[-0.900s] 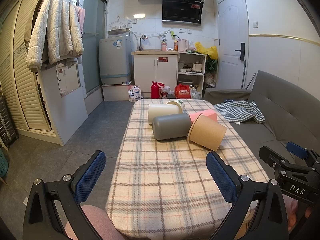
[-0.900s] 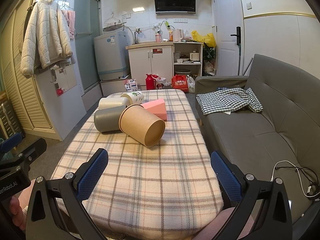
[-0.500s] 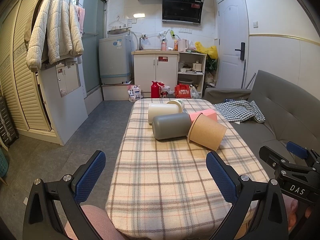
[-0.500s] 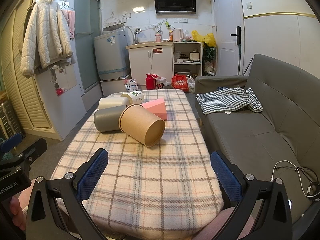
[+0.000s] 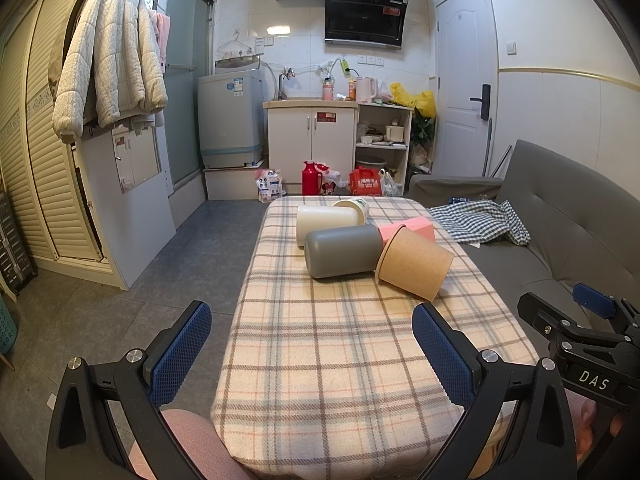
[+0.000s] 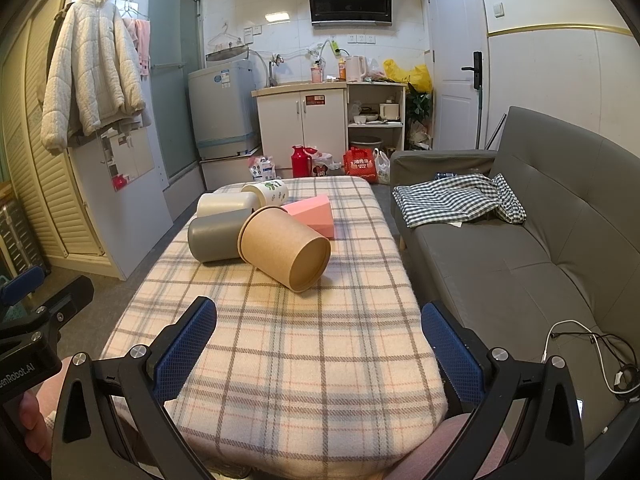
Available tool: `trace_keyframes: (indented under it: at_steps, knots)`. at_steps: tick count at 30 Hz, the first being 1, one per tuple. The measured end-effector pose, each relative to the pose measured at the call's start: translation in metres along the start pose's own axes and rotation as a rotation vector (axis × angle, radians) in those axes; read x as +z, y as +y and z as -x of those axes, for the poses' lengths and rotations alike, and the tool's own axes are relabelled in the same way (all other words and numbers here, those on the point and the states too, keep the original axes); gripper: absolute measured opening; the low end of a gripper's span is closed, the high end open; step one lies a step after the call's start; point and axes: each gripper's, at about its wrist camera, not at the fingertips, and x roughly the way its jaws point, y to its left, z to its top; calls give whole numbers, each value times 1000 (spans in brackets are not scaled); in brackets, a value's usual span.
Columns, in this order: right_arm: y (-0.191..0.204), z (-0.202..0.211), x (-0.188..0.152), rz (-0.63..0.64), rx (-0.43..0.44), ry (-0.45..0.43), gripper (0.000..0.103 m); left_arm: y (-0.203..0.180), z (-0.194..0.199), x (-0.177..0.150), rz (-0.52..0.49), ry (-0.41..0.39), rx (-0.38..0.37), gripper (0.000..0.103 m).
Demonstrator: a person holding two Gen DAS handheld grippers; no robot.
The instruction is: Flip cup upside down
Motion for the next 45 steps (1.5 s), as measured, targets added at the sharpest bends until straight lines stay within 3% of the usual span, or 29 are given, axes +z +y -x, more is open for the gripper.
trace_keyframes:
  at_steps: [17, 27, 36, 45]
  knots:
    - [5, -16, -11, 16, -11, 6, 103, 9, -16, -4, 26, 20, -7, 103]
    - [16, -42, 42, 24, -21, 72, 103, 26, -50, 21, 42, 125, 1, 103]
    - [50, -105, 109, 91, 23, 135, 103, 53, -121, 48, 56, 205, 34, 103]
    - [79, -224, 167, 99, 44, 283, 103, 81, -198, 77, 95, 241, 71, 103]
